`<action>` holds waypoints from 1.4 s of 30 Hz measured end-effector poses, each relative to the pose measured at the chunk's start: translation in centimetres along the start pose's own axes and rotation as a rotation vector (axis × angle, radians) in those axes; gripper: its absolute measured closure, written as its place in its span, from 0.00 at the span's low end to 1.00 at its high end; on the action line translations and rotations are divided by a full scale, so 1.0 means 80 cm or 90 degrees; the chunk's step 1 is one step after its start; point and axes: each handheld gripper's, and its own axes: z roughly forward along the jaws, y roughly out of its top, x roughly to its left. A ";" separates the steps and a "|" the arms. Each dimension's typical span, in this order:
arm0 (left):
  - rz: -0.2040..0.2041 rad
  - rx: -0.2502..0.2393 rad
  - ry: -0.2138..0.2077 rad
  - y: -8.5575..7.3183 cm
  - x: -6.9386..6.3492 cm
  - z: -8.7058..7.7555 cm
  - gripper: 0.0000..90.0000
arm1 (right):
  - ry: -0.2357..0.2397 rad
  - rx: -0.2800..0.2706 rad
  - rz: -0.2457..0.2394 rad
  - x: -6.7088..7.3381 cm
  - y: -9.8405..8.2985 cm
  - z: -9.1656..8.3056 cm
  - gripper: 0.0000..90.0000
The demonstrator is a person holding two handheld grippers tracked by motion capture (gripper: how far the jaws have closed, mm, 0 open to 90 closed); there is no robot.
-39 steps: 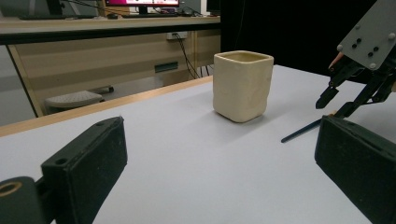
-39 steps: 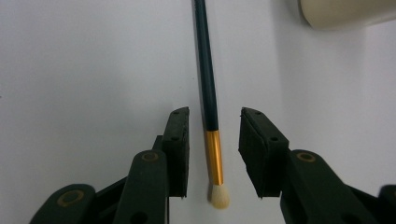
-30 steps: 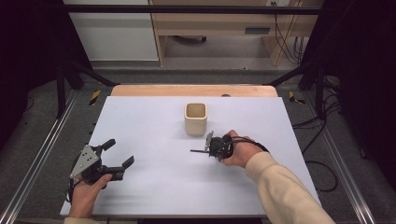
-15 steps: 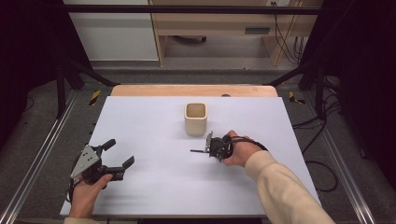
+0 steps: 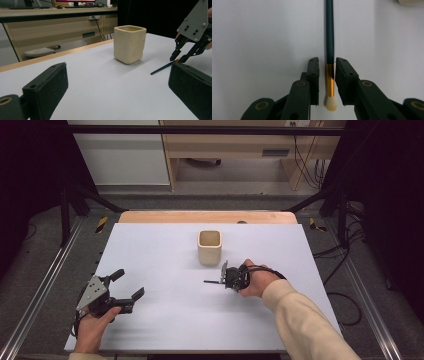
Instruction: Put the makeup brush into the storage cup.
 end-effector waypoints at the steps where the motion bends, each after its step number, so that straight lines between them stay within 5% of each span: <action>1: 0.000 0.000 0.000 0.000 0.000 0.000 0.02 | 0.003 0.001 0.000 -0.001 0.000 0.000 0.83; 24: 0.000 -0.001 0.001 0.000 0.000 0.000 0.02 | 0.027 0.007 -0.022 -0.003 -0.001 0.001 0.93; 30: 0.001 0.000 0.003 0.000 0.001 0.000 0.02 | -0.010 -0.002 -0.001 -0.004 0.002 -0.021 0.93; 35: 0.034 0.020 0.009 0.002 -0.006 0.002 0.02 | -0.030 -0.017 -0.009 -0.007 0.003 -0.041 0.93; 40: 0.115 0.065 0.009 0.008 -0.026 0.013 0.03 | -0.045 -0.013 -0.024 -0.007 0.005 -0.070 0.93; 42: 0.114 0.076 0.007 0.008 -0.029 0.014 0.03 | -0.048 -0.011 -0.027 -0.007 0.005 -0.075 0.93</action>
